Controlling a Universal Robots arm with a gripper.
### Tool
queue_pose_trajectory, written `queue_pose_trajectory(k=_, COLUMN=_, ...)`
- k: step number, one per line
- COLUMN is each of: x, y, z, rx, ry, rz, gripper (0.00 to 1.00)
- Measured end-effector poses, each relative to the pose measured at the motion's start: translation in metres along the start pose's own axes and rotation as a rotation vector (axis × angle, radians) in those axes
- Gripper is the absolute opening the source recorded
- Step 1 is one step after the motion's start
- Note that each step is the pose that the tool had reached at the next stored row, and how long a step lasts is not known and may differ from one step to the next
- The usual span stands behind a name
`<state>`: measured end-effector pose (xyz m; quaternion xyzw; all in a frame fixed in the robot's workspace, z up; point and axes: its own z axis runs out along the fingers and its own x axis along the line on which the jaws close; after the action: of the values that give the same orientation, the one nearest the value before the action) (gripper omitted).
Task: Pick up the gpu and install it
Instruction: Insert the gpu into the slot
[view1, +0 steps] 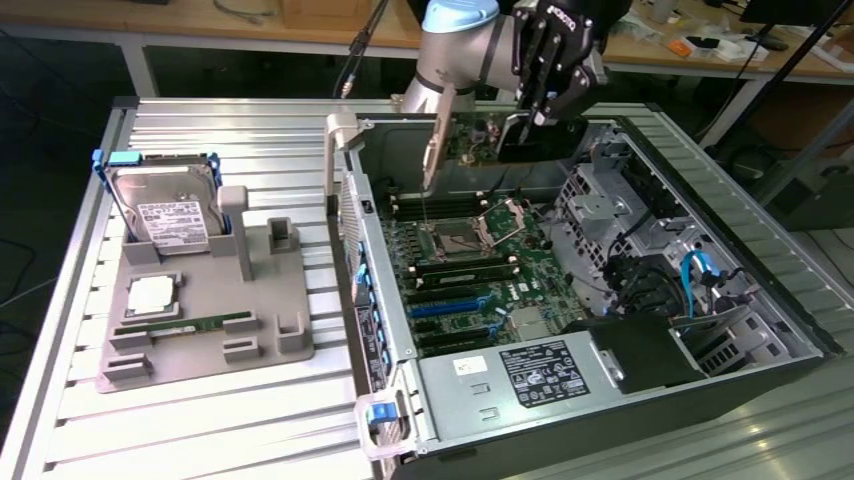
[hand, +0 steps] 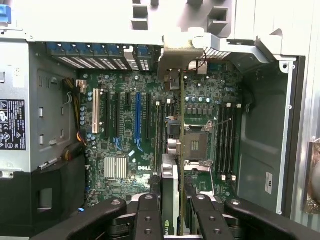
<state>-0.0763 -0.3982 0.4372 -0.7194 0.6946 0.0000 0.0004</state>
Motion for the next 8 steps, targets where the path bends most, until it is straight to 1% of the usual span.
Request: queue_pose_trajectory(k=8, x=0.007, y=0.0002, z=0.0, rx=-0.0002, ry=0.0002, rz=0.0, gripper=0.28)
